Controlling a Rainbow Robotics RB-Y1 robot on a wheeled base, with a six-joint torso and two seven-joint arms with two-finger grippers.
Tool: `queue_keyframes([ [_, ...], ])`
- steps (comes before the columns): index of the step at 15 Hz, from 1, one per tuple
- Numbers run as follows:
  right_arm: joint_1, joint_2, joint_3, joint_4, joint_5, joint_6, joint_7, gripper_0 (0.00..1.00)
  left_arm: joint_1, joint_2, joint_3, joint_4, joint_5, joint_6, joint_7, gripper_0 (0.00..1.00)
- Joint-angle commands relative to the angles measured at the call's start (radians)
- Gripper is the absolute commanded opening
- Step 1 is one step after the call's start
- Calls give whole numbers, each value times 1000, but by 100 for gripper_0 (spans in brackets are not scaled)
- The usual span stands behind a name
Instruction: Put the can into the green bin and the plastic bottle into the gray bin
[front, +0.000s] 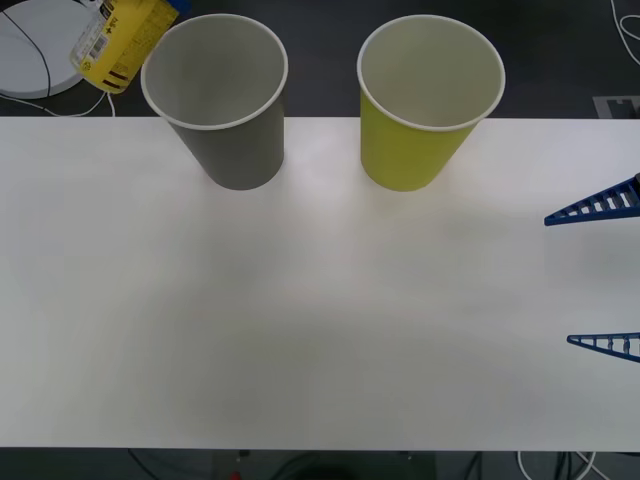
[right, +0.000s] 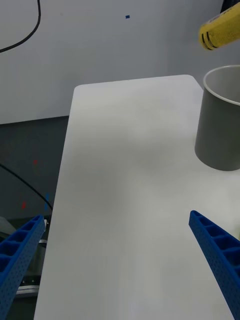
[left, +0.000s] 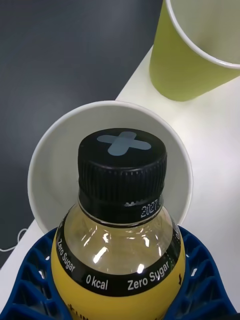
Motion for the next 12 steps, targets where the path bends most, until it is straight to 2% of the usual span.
queue_keyframes([
  [1, 0, 0, 0, 0, 0, 0, 0, 100, -28, -61, 1, 98, -18, -2, 1, 0],
  [6, 0, 0, 0, 0, 0, 0, 0, 100, -59, -118, 1, 222, -35, 21, 0, 0],
  [12, 0, 0, 0, 0, 0, 0, 0, 100, -59, -121, 1, 227, -18, 41, 3, 0],
])
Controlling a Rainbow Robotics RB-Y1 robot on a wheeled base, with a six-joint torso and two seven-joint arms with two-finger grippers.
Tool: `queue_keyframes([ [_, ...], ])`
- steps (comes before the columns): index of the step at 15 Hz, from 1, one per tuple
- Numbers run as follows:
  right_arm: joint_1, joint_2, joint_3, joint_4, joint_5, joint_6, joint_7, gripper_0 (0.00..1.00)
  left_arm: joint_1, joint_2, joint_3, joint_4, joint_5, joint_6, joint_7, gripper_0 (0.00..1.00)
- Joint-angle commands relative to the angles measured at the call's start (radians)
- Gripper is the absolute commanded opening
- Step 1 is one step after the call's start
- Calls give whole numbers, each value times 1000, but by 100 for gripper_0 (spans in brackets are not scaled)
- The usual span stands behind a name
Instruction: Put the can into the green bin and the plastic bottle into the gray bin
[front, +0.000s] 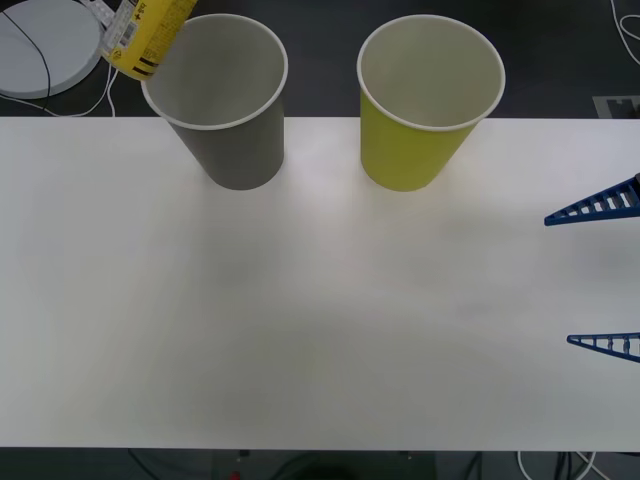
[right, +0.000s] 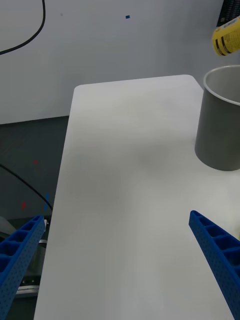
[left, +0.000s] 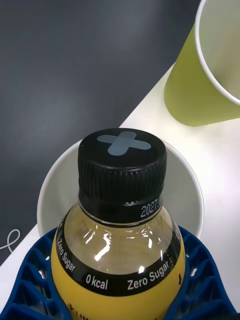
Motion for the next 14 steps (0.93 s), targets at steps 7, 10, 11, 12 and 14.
queue_keyframes([
  [7, 0, 0, 0, 0, 0, 0, 0, 100, 0, -23, 0, 0, 21, 16, 0, 0],
  [10, 0, 0, 0, 0, 0, 0, 0, 100, 0, -35, 0, 6, 21, 25, -3, 0],
  [11, 0, 0, 0, 0, 0, 0, 0, 100, 0, -38, 0, 9, 23, 28, -5, 0],
  [12, 0, 0, 0, 0, 0, 0, 0, 100, 0, -40, 0, 11, 23, 28, -6, 0],
  [14, 0, 0, 0, 0, 0, 0, 0, 100, 0, -42, -1, 11, 23, 28, -6, 1],
])
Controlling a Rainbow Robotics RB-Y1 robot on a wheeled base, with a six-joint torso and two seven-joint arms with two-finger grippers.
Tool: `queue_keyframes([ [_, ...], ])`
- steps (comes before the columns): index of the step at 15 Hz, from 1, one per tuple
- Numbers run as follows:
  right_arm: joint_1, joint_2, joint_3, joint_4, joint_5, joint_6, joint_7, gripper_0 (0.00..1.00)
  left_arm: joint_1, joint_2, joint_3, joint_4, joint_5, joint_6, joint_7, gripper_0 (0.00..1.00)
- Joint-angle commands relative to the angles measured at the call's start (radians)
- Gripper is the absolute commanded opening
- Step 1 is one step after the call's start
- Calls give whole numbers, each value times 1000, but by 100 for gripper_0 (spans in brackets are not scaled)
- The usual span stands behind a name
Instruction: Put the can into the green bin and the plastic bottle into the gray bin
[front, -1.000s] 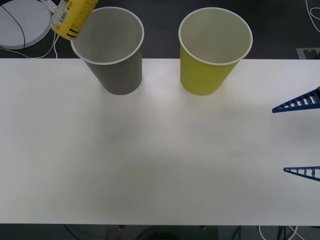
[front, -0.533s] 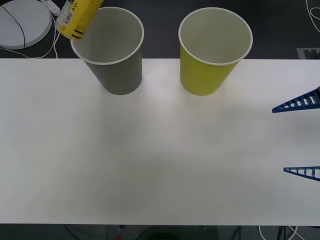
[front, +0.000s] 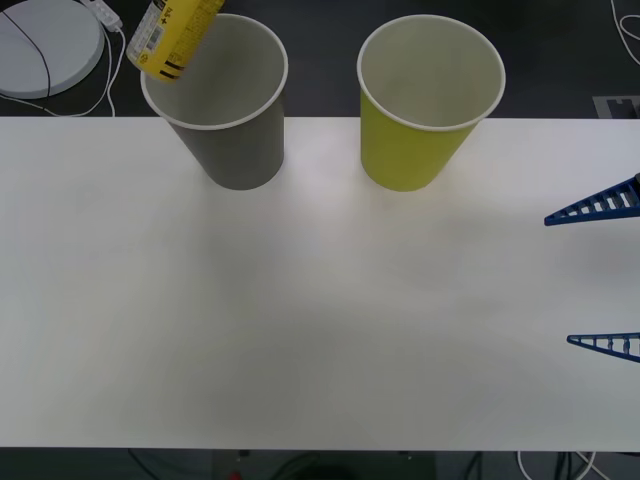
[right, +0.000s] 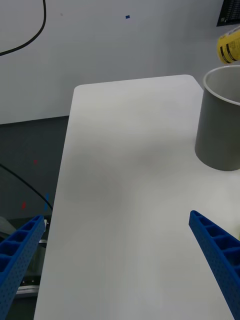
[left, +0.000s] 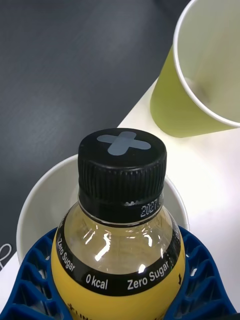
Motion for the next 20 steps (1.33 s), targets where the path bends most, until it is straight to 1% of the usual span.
queue_keyframes([
  [1, 0, 0, 0, 0, 0, 0, 0, 100, 0, -1, 0, 0, -1, 0, 0, 4],
  [2, 0, 0, 0, 0, 0, 0, 0, 100, 0, -3, -1, 0, -1, 3, -2, 27],
  [3, 0, 0, 0, 0, 0, 0, 0, 100, 0, -4, 0, 2, -1, 5, -5, 87],
  [4, 0, 0, 0, 0, 0, 0, 0, 100, 0, -4, -1, 3, -3, 6, -8, 100],
  [14, 0, 0, 0, 0, 0, 0, 0, 100, 6, 0, -1, 6, 0, 8, -20, 100],
  [16, 0, 0, 0, 0, 0, 0, 0, 100, 31, 33, 0, -46, 22, 19, -19, 100],
  [20, 0, 0, 0, 0, 0, 0, 0, 100, 94, 129, -1, -216, 48, 48, 3, 100],
])
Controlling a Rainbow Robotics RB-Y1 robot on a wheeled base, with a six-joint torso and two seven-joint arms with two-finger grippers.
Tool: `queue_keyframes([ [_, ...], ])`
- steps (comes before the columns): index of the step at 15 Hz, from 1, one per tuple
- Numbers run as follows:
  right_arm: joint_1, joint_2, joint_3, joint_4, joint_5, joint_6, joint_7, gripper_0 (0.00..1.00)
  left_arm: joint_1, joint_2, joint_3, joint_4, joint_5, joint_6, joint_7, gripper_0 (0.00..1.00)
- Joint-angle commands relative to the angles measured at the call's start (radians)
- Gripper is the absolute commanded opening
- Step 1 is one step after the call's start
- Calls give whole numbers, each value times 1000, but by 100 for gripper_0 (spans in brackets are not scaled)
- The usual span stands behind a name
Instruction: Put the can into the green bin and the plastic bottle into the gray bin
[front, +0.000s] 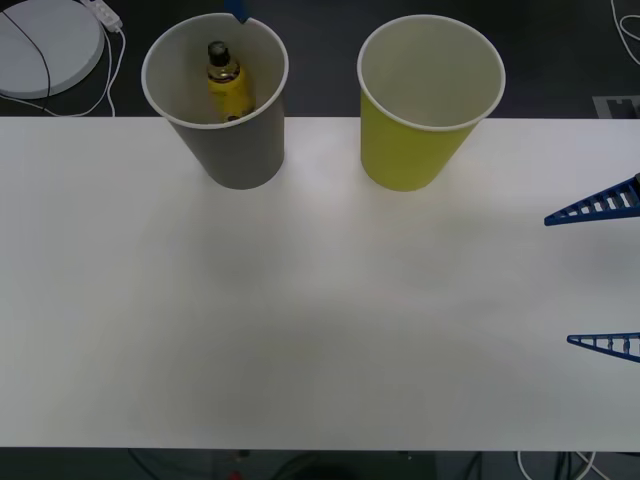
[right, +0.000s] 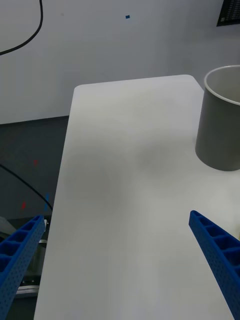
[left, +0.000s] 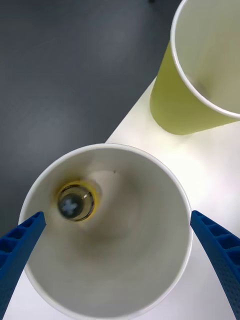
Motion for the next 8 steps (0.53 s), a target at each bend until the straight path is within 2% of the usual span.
queue_keyframes([
  [1, 0, 0, 0, 0, 0, 0, 0, 100, 48, 74, 0, -117, 32, 19, 12, 100],
  [8, 0, 0, 0, 0, 0, 0, 0, 100, 151, 275, 0, -390, 131, 68, 18, 100],
])
